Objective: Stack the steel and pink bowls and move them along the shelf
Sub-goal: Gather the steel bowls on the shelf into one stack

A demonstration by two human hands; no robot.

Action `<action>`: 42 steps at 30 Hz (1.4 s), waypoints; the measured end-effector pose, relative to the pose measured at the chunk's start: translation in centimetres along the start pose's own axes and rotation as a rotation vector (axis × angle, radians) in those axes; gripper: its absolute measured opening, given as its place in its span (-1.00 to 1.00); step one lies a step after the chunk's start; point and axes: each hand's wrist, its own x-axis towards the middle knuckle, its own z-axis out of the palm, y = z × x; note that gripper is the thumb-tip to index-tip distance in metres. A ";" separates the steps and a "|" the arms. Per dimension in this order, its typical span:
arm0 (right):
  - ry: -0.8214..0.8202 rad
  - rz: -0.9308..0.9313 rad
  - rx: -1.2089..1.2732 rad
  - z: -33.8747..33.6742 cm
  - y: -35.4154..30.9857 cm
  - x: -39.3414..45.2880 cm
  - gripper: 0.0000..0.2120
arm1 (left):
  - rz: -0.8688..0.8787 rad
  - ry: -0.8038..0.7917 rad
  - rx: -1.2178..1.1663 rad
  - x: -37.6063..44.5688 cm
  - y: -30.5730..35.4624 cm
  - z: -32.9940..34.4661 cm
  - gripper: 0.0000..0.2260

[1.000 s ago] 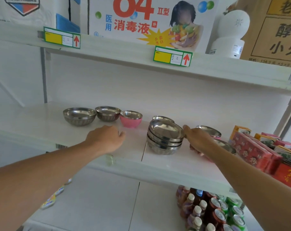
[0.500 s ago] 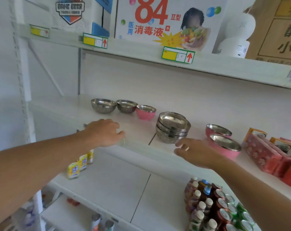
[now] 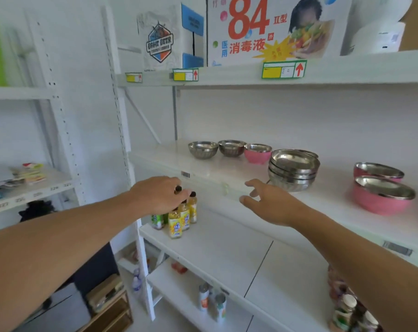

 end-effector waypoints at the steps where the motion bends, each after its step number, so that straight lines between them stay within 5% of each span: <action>1: 0.004 0.003 -0.008 0.2 -0.5 0.3 -0.37 | 0.000 0.013 -0.004 -0.1 -0.7 0.1 -0.34; 23: 0.087 0.228 -0.132 3.9 -8.3 11.1 -0.51 | 0.207 0.055 -0.195 9.2 -11.0 0.9 -0.42; 35: 0.119 0.195 -0.084 3.2 -3.5 22.0 -0.55 | 0.181 0.005 -0.101 20.1 -10.2 0.8 -0.59; 42: 0.136 0.268 0.000 2.4 1.7 30.8 -0.64 | 0.110 -0.004 -0.055 27.9 -9.1 0.3 -0.39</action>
